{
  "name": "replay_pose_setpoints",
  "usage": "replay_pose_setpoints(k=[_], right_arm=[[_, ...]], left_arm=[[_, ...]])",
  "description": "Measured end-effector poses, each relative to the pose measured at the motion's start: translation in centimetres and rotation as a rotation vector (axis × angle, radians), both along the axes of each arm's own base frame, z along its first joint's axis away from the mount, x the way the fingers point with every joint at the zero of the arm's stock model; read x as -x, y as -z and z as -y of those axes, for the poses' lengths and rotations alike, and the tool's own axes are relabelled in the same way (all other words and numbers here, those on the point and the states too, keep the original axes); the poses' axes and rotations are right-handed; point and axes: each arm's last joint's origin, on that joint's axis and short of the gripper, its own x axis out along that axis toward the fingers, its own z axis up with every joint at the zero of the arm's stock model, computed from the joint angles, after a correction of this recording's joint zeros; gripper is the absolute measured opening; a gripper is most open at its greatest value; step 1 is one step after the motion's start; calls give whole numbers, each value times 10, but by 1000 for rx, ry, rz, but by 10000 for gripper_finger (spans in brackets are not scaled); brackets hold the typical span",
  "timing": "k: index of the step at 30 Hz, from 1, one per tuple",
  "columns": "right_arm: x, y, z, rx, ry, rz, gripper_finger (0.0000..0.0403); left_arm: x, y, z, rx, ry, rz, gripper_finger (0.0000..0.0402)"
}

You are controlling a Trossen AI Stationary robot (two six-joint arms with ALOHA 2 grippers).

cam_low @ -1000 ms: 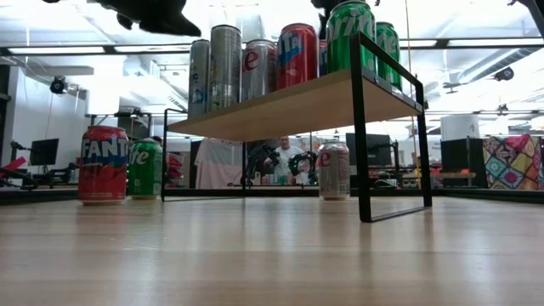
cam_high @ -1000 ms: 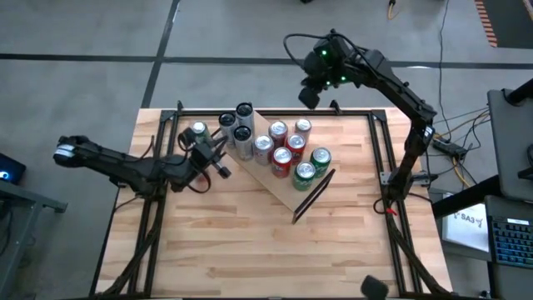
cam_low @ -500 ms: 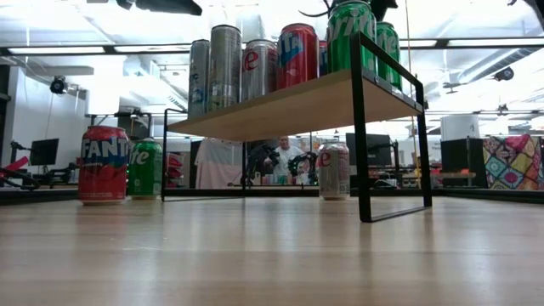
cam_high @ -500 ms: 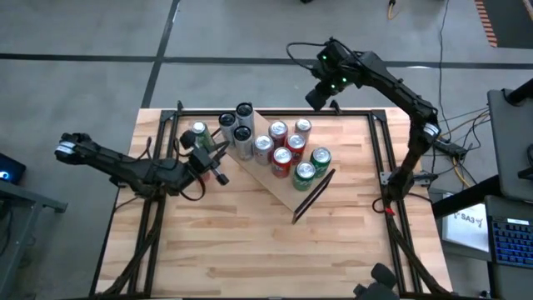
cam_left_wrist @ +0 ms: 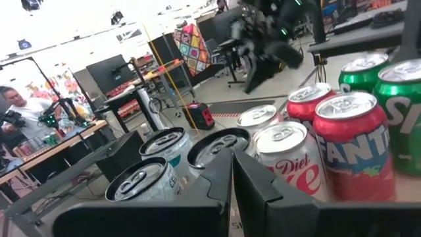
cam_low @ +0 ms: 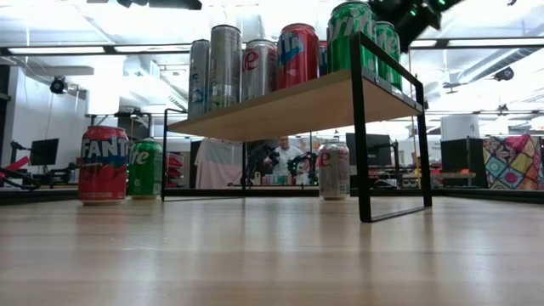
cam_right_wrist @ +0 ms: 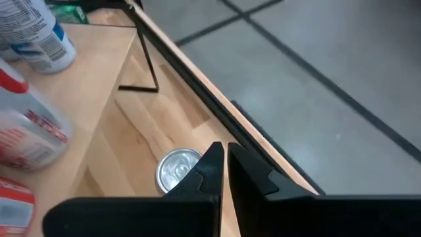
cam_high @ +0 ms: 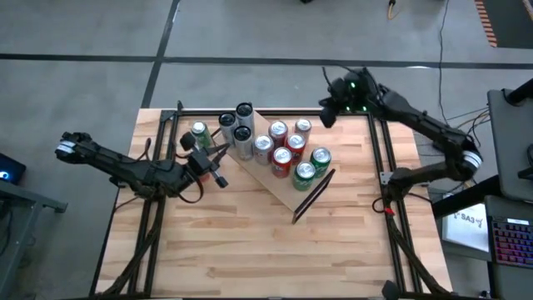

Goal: Place canned beverage on shelf
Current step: Put the silver soda can on the shelf aligned with the other silver soda can

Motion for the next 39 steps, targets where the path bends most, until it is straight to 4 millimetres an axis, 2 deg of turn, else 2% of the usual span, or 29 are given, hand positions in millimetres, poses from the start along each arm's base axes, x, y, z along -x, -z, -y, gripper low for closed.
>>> replay_pose_setpoints(k=[9, 18, 22, 27, 39], right_arm=[[22, 67, -21, 46, 53, 161, 13], [33, 98, -31, 33, 109, 276, 13], [35, 112, -30, 30, 208, 271, 13], [36, 110, -23, 20, 322, 329, 13], [34, 112, -23, 9, 282, 305, 13]], left_arm=[[0, -3, 0, 7, -1, 26, 0], [1, -5, -1, 12, -10, 48, 0], [1, -8, -1, 27, -10, 87, 0], [2, -13, -1, 42, -14, 141, 0], [3, -19, -2, 66, -16, 217, 0]])
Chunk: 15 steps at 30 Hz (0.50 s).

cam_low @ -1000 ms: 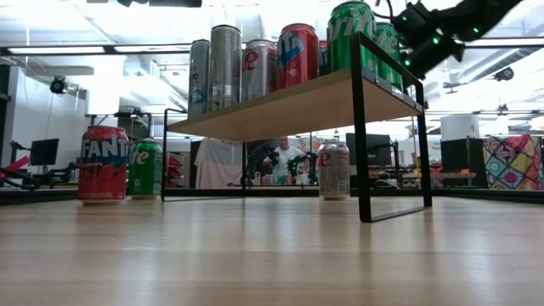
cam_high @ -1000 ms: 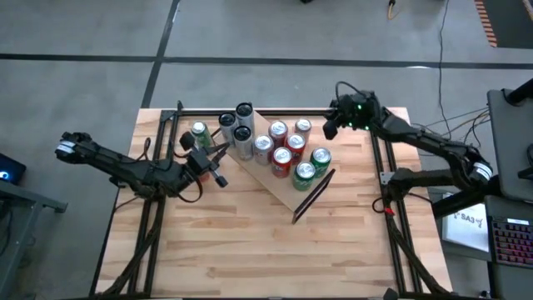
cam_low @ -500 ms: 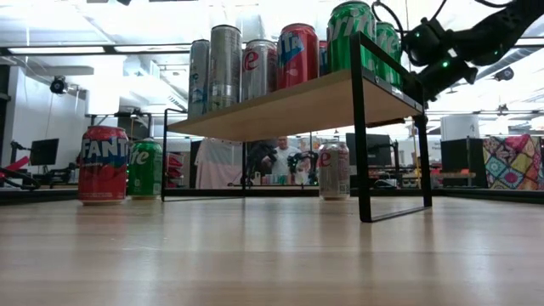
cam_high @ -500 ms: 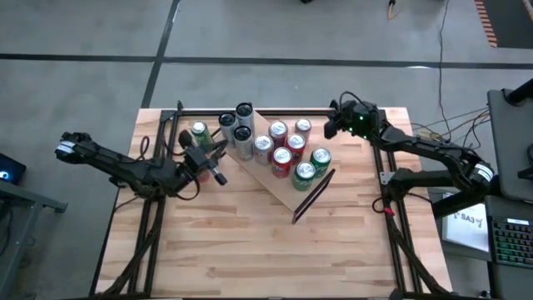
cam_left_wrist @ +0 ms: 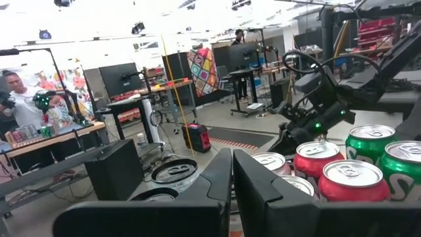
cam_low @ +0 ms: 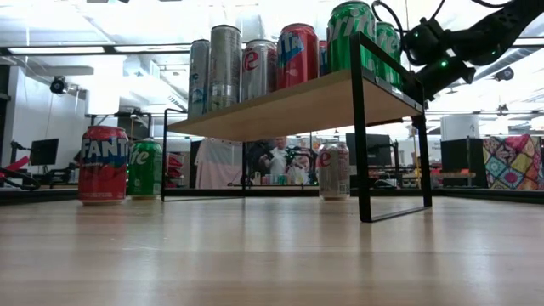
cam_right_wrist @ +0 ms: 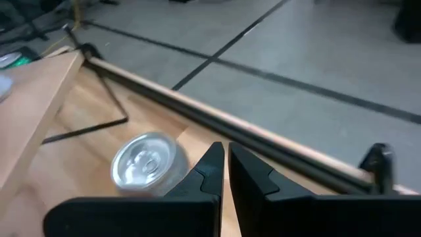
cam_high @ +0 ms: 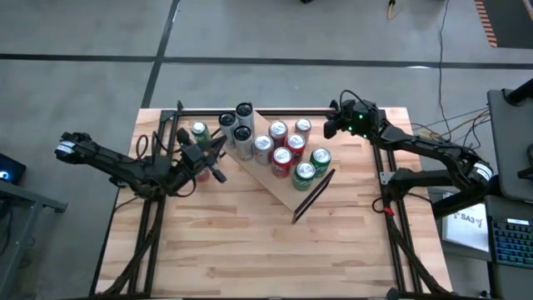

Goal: Place canned beverage on shelf
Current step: Put the silver soda can on the shelf aligned with the other silver soda can

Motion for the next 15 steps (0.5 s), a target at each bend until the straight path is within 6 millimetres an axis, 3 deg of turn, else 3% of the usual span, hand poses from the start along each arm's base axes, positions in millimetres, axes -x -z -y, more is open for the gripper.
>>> replay_pose_setpoints(k=[6, 15], right_arm=[[5, 0, 5, -10, -75, 41, 13], [19, 28, -3, 106, -171, 134, 12]], left_arm=[[0, 0, 0, 4, 1, 3, 0], [0, 0, 0, 4, 1, 3, 0]])
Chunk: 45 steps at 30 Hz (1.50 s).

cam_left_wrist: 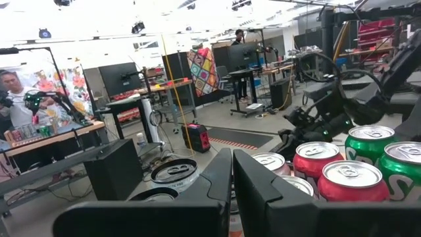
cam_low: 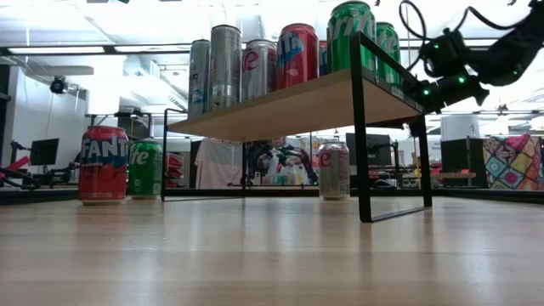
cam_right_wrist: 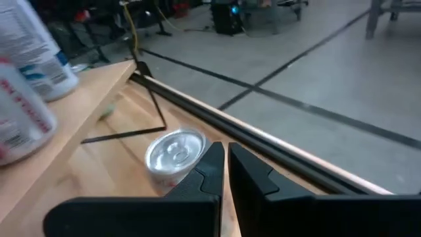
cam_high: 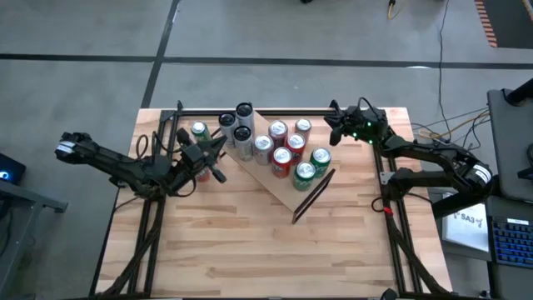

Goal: Place canned beverage on shelf
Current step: Put the silver soda can on the shelf aligned with the other silver soda can

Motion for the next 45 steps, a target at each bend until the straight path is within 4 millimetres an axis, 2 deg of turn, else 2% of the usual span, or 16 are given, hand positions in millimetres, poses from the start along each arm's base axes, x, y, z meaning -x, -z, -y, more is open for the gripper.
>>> replay_pose_setpoints(k=[12, 25, 34, 39, 45], right_arm=[[11, 32, -14, 57, -61, -133, 9], [16, 40, -22, 107, -126, -97, 9], [7, 42, -34, 194, -217, -114, 9], [3, 44, -30, 241, -214, -99, 9], [-7, 63, -20, 243, -217, -109, 9]], left_arm=[[0, 0, 0, 0, 0, 0, 0], [-3, 2, 1, 0, 2, -7, 0], [-2, 0, 1, 7, 4, 16, 0], [-2, 0, 1, 10, 5, 23, 0], [-2, 0, 1, 12, 5, 27, 0]])
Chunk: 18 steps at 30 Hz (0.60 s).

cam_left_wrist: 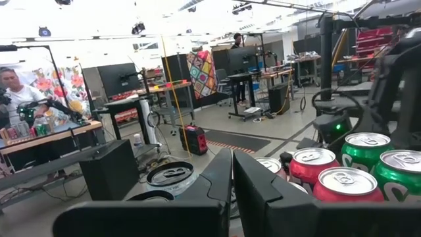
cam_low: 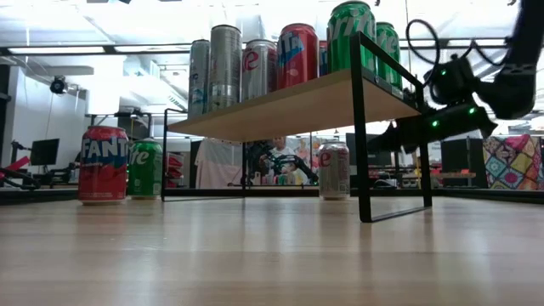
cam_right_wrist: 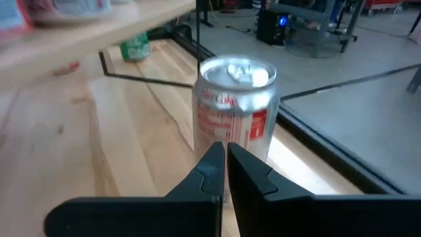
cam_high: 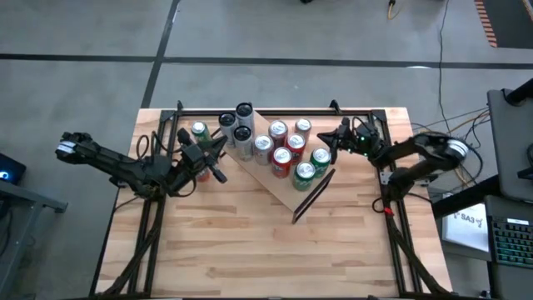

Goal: Place canned beverage on shelf
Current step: Put the silver soda can on the shelf aligned with the other silver soda can

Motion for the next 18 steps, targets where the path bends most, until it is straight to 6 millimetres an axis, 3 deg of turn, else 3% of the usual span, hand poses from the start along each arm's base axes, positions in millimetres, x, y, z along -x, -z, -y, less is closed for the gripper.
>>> replay_pose_setpoints(k=[8, 18], right_arm=[[-9, 19, 9, -38, -1, -42, 9], [-14, 22, 14, -58, 1, -49, 9]], left_arm=[[0, 0, 0, 1, 0, 2, 0], [0, 0, 0, -6, -2, -4, 0]])
